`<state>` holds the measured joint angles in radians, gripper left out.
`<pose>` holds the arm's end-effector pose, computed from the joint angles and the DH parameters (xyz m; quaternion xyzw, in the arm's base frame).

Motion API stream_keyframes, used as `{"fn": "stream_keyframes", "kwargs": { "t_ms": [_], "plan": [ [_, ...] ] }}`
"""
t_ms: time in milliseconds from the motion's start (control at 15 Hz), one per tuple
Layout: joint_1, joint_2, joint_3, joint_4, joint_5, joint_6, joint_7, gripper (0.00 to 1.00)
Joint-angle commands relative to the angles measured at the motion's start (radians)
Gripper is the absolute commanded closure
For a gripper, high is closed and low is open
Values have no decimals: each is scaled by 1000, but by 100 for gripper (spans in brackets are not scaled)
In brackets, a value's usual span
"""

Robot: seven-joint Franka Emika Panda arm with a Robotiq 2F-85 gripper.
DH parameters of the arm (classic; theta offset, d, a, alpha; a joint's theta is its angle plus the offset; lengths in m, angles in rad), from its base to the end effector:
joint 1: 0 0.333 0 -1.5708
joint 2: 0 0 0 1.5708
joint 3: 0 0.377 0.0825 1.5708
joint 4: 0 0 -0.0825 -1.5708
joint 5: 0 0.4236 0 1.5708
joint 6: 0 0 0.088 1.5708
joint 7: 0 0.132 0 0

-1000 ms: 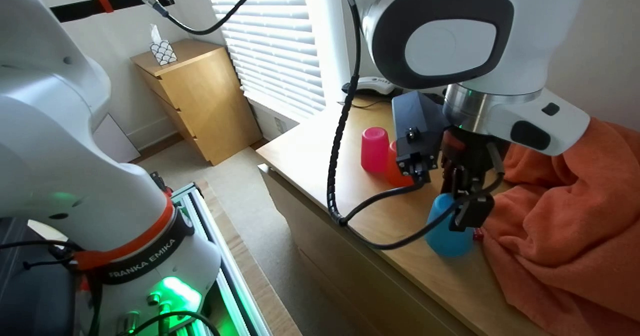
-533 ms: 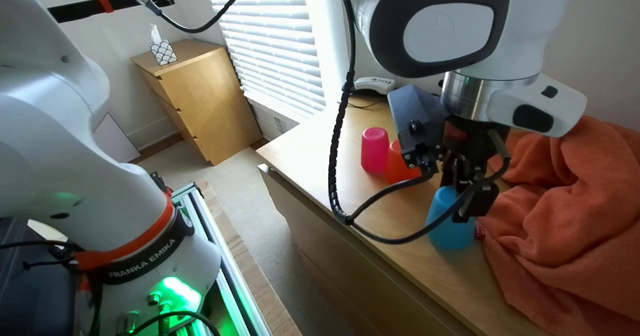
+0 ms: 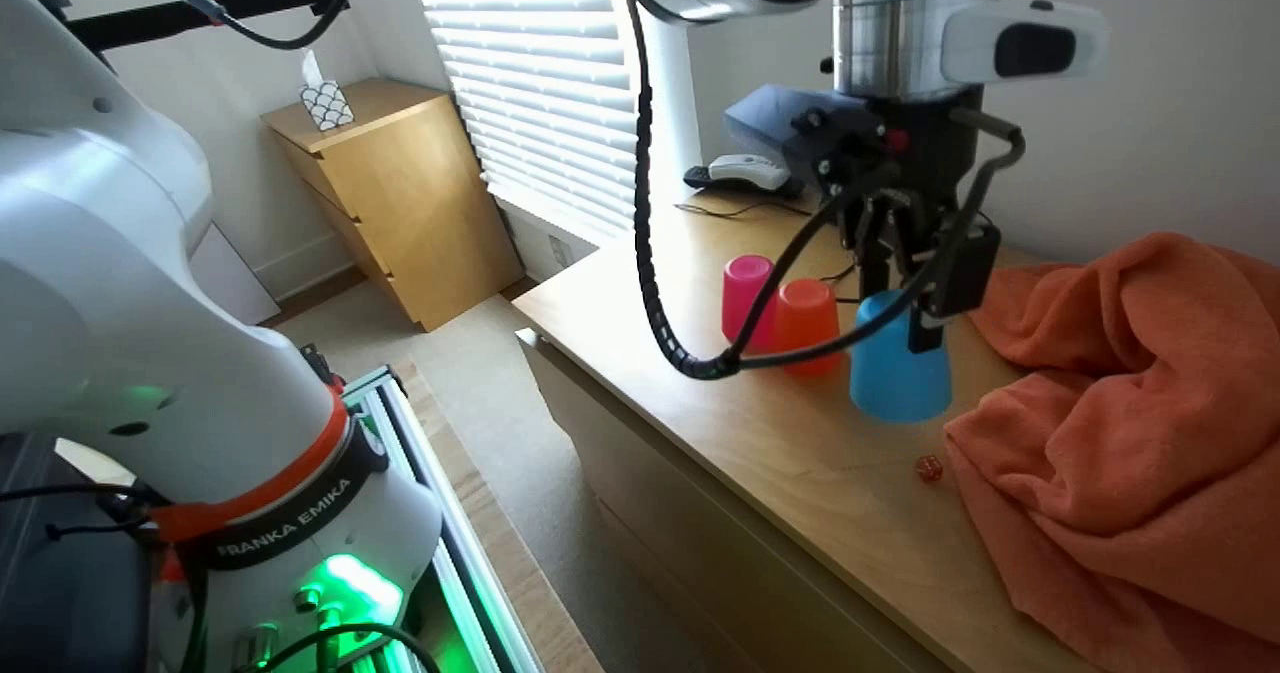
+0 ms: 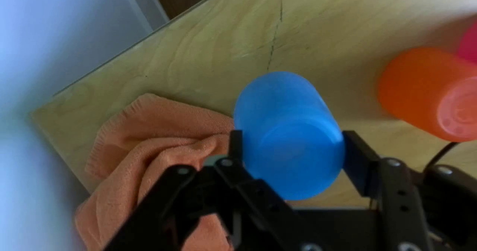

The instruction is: Stack the cups into a pyramid

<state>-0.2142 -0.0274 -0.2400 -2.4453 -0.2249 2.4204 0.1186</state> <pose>0.4502 -0.2249 0.3175 0.9772 -0.2000 -0.0107 0.0701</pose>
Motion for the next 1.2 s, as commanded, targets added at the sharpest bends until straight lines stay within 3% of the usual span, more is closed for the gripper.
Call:
{"fn": "stream_keyframes", "kwargs": {
  "t_ms": [0,67,133,400,467,1133],
  "plan": [
    [23,-130,45,-36,-10,-98,-30,59],
    [7,-52,34,1,-5,-53,-10,59],
    [11,-69,44,1,-4,-63,-8,34],
    [5,-56,41,4,-5,-62,-7,34],
    [6,-53,41,4,-5,-62,-7,59],
    [59,-160,85,-38,55,-88,-183,59]
  ]
}}
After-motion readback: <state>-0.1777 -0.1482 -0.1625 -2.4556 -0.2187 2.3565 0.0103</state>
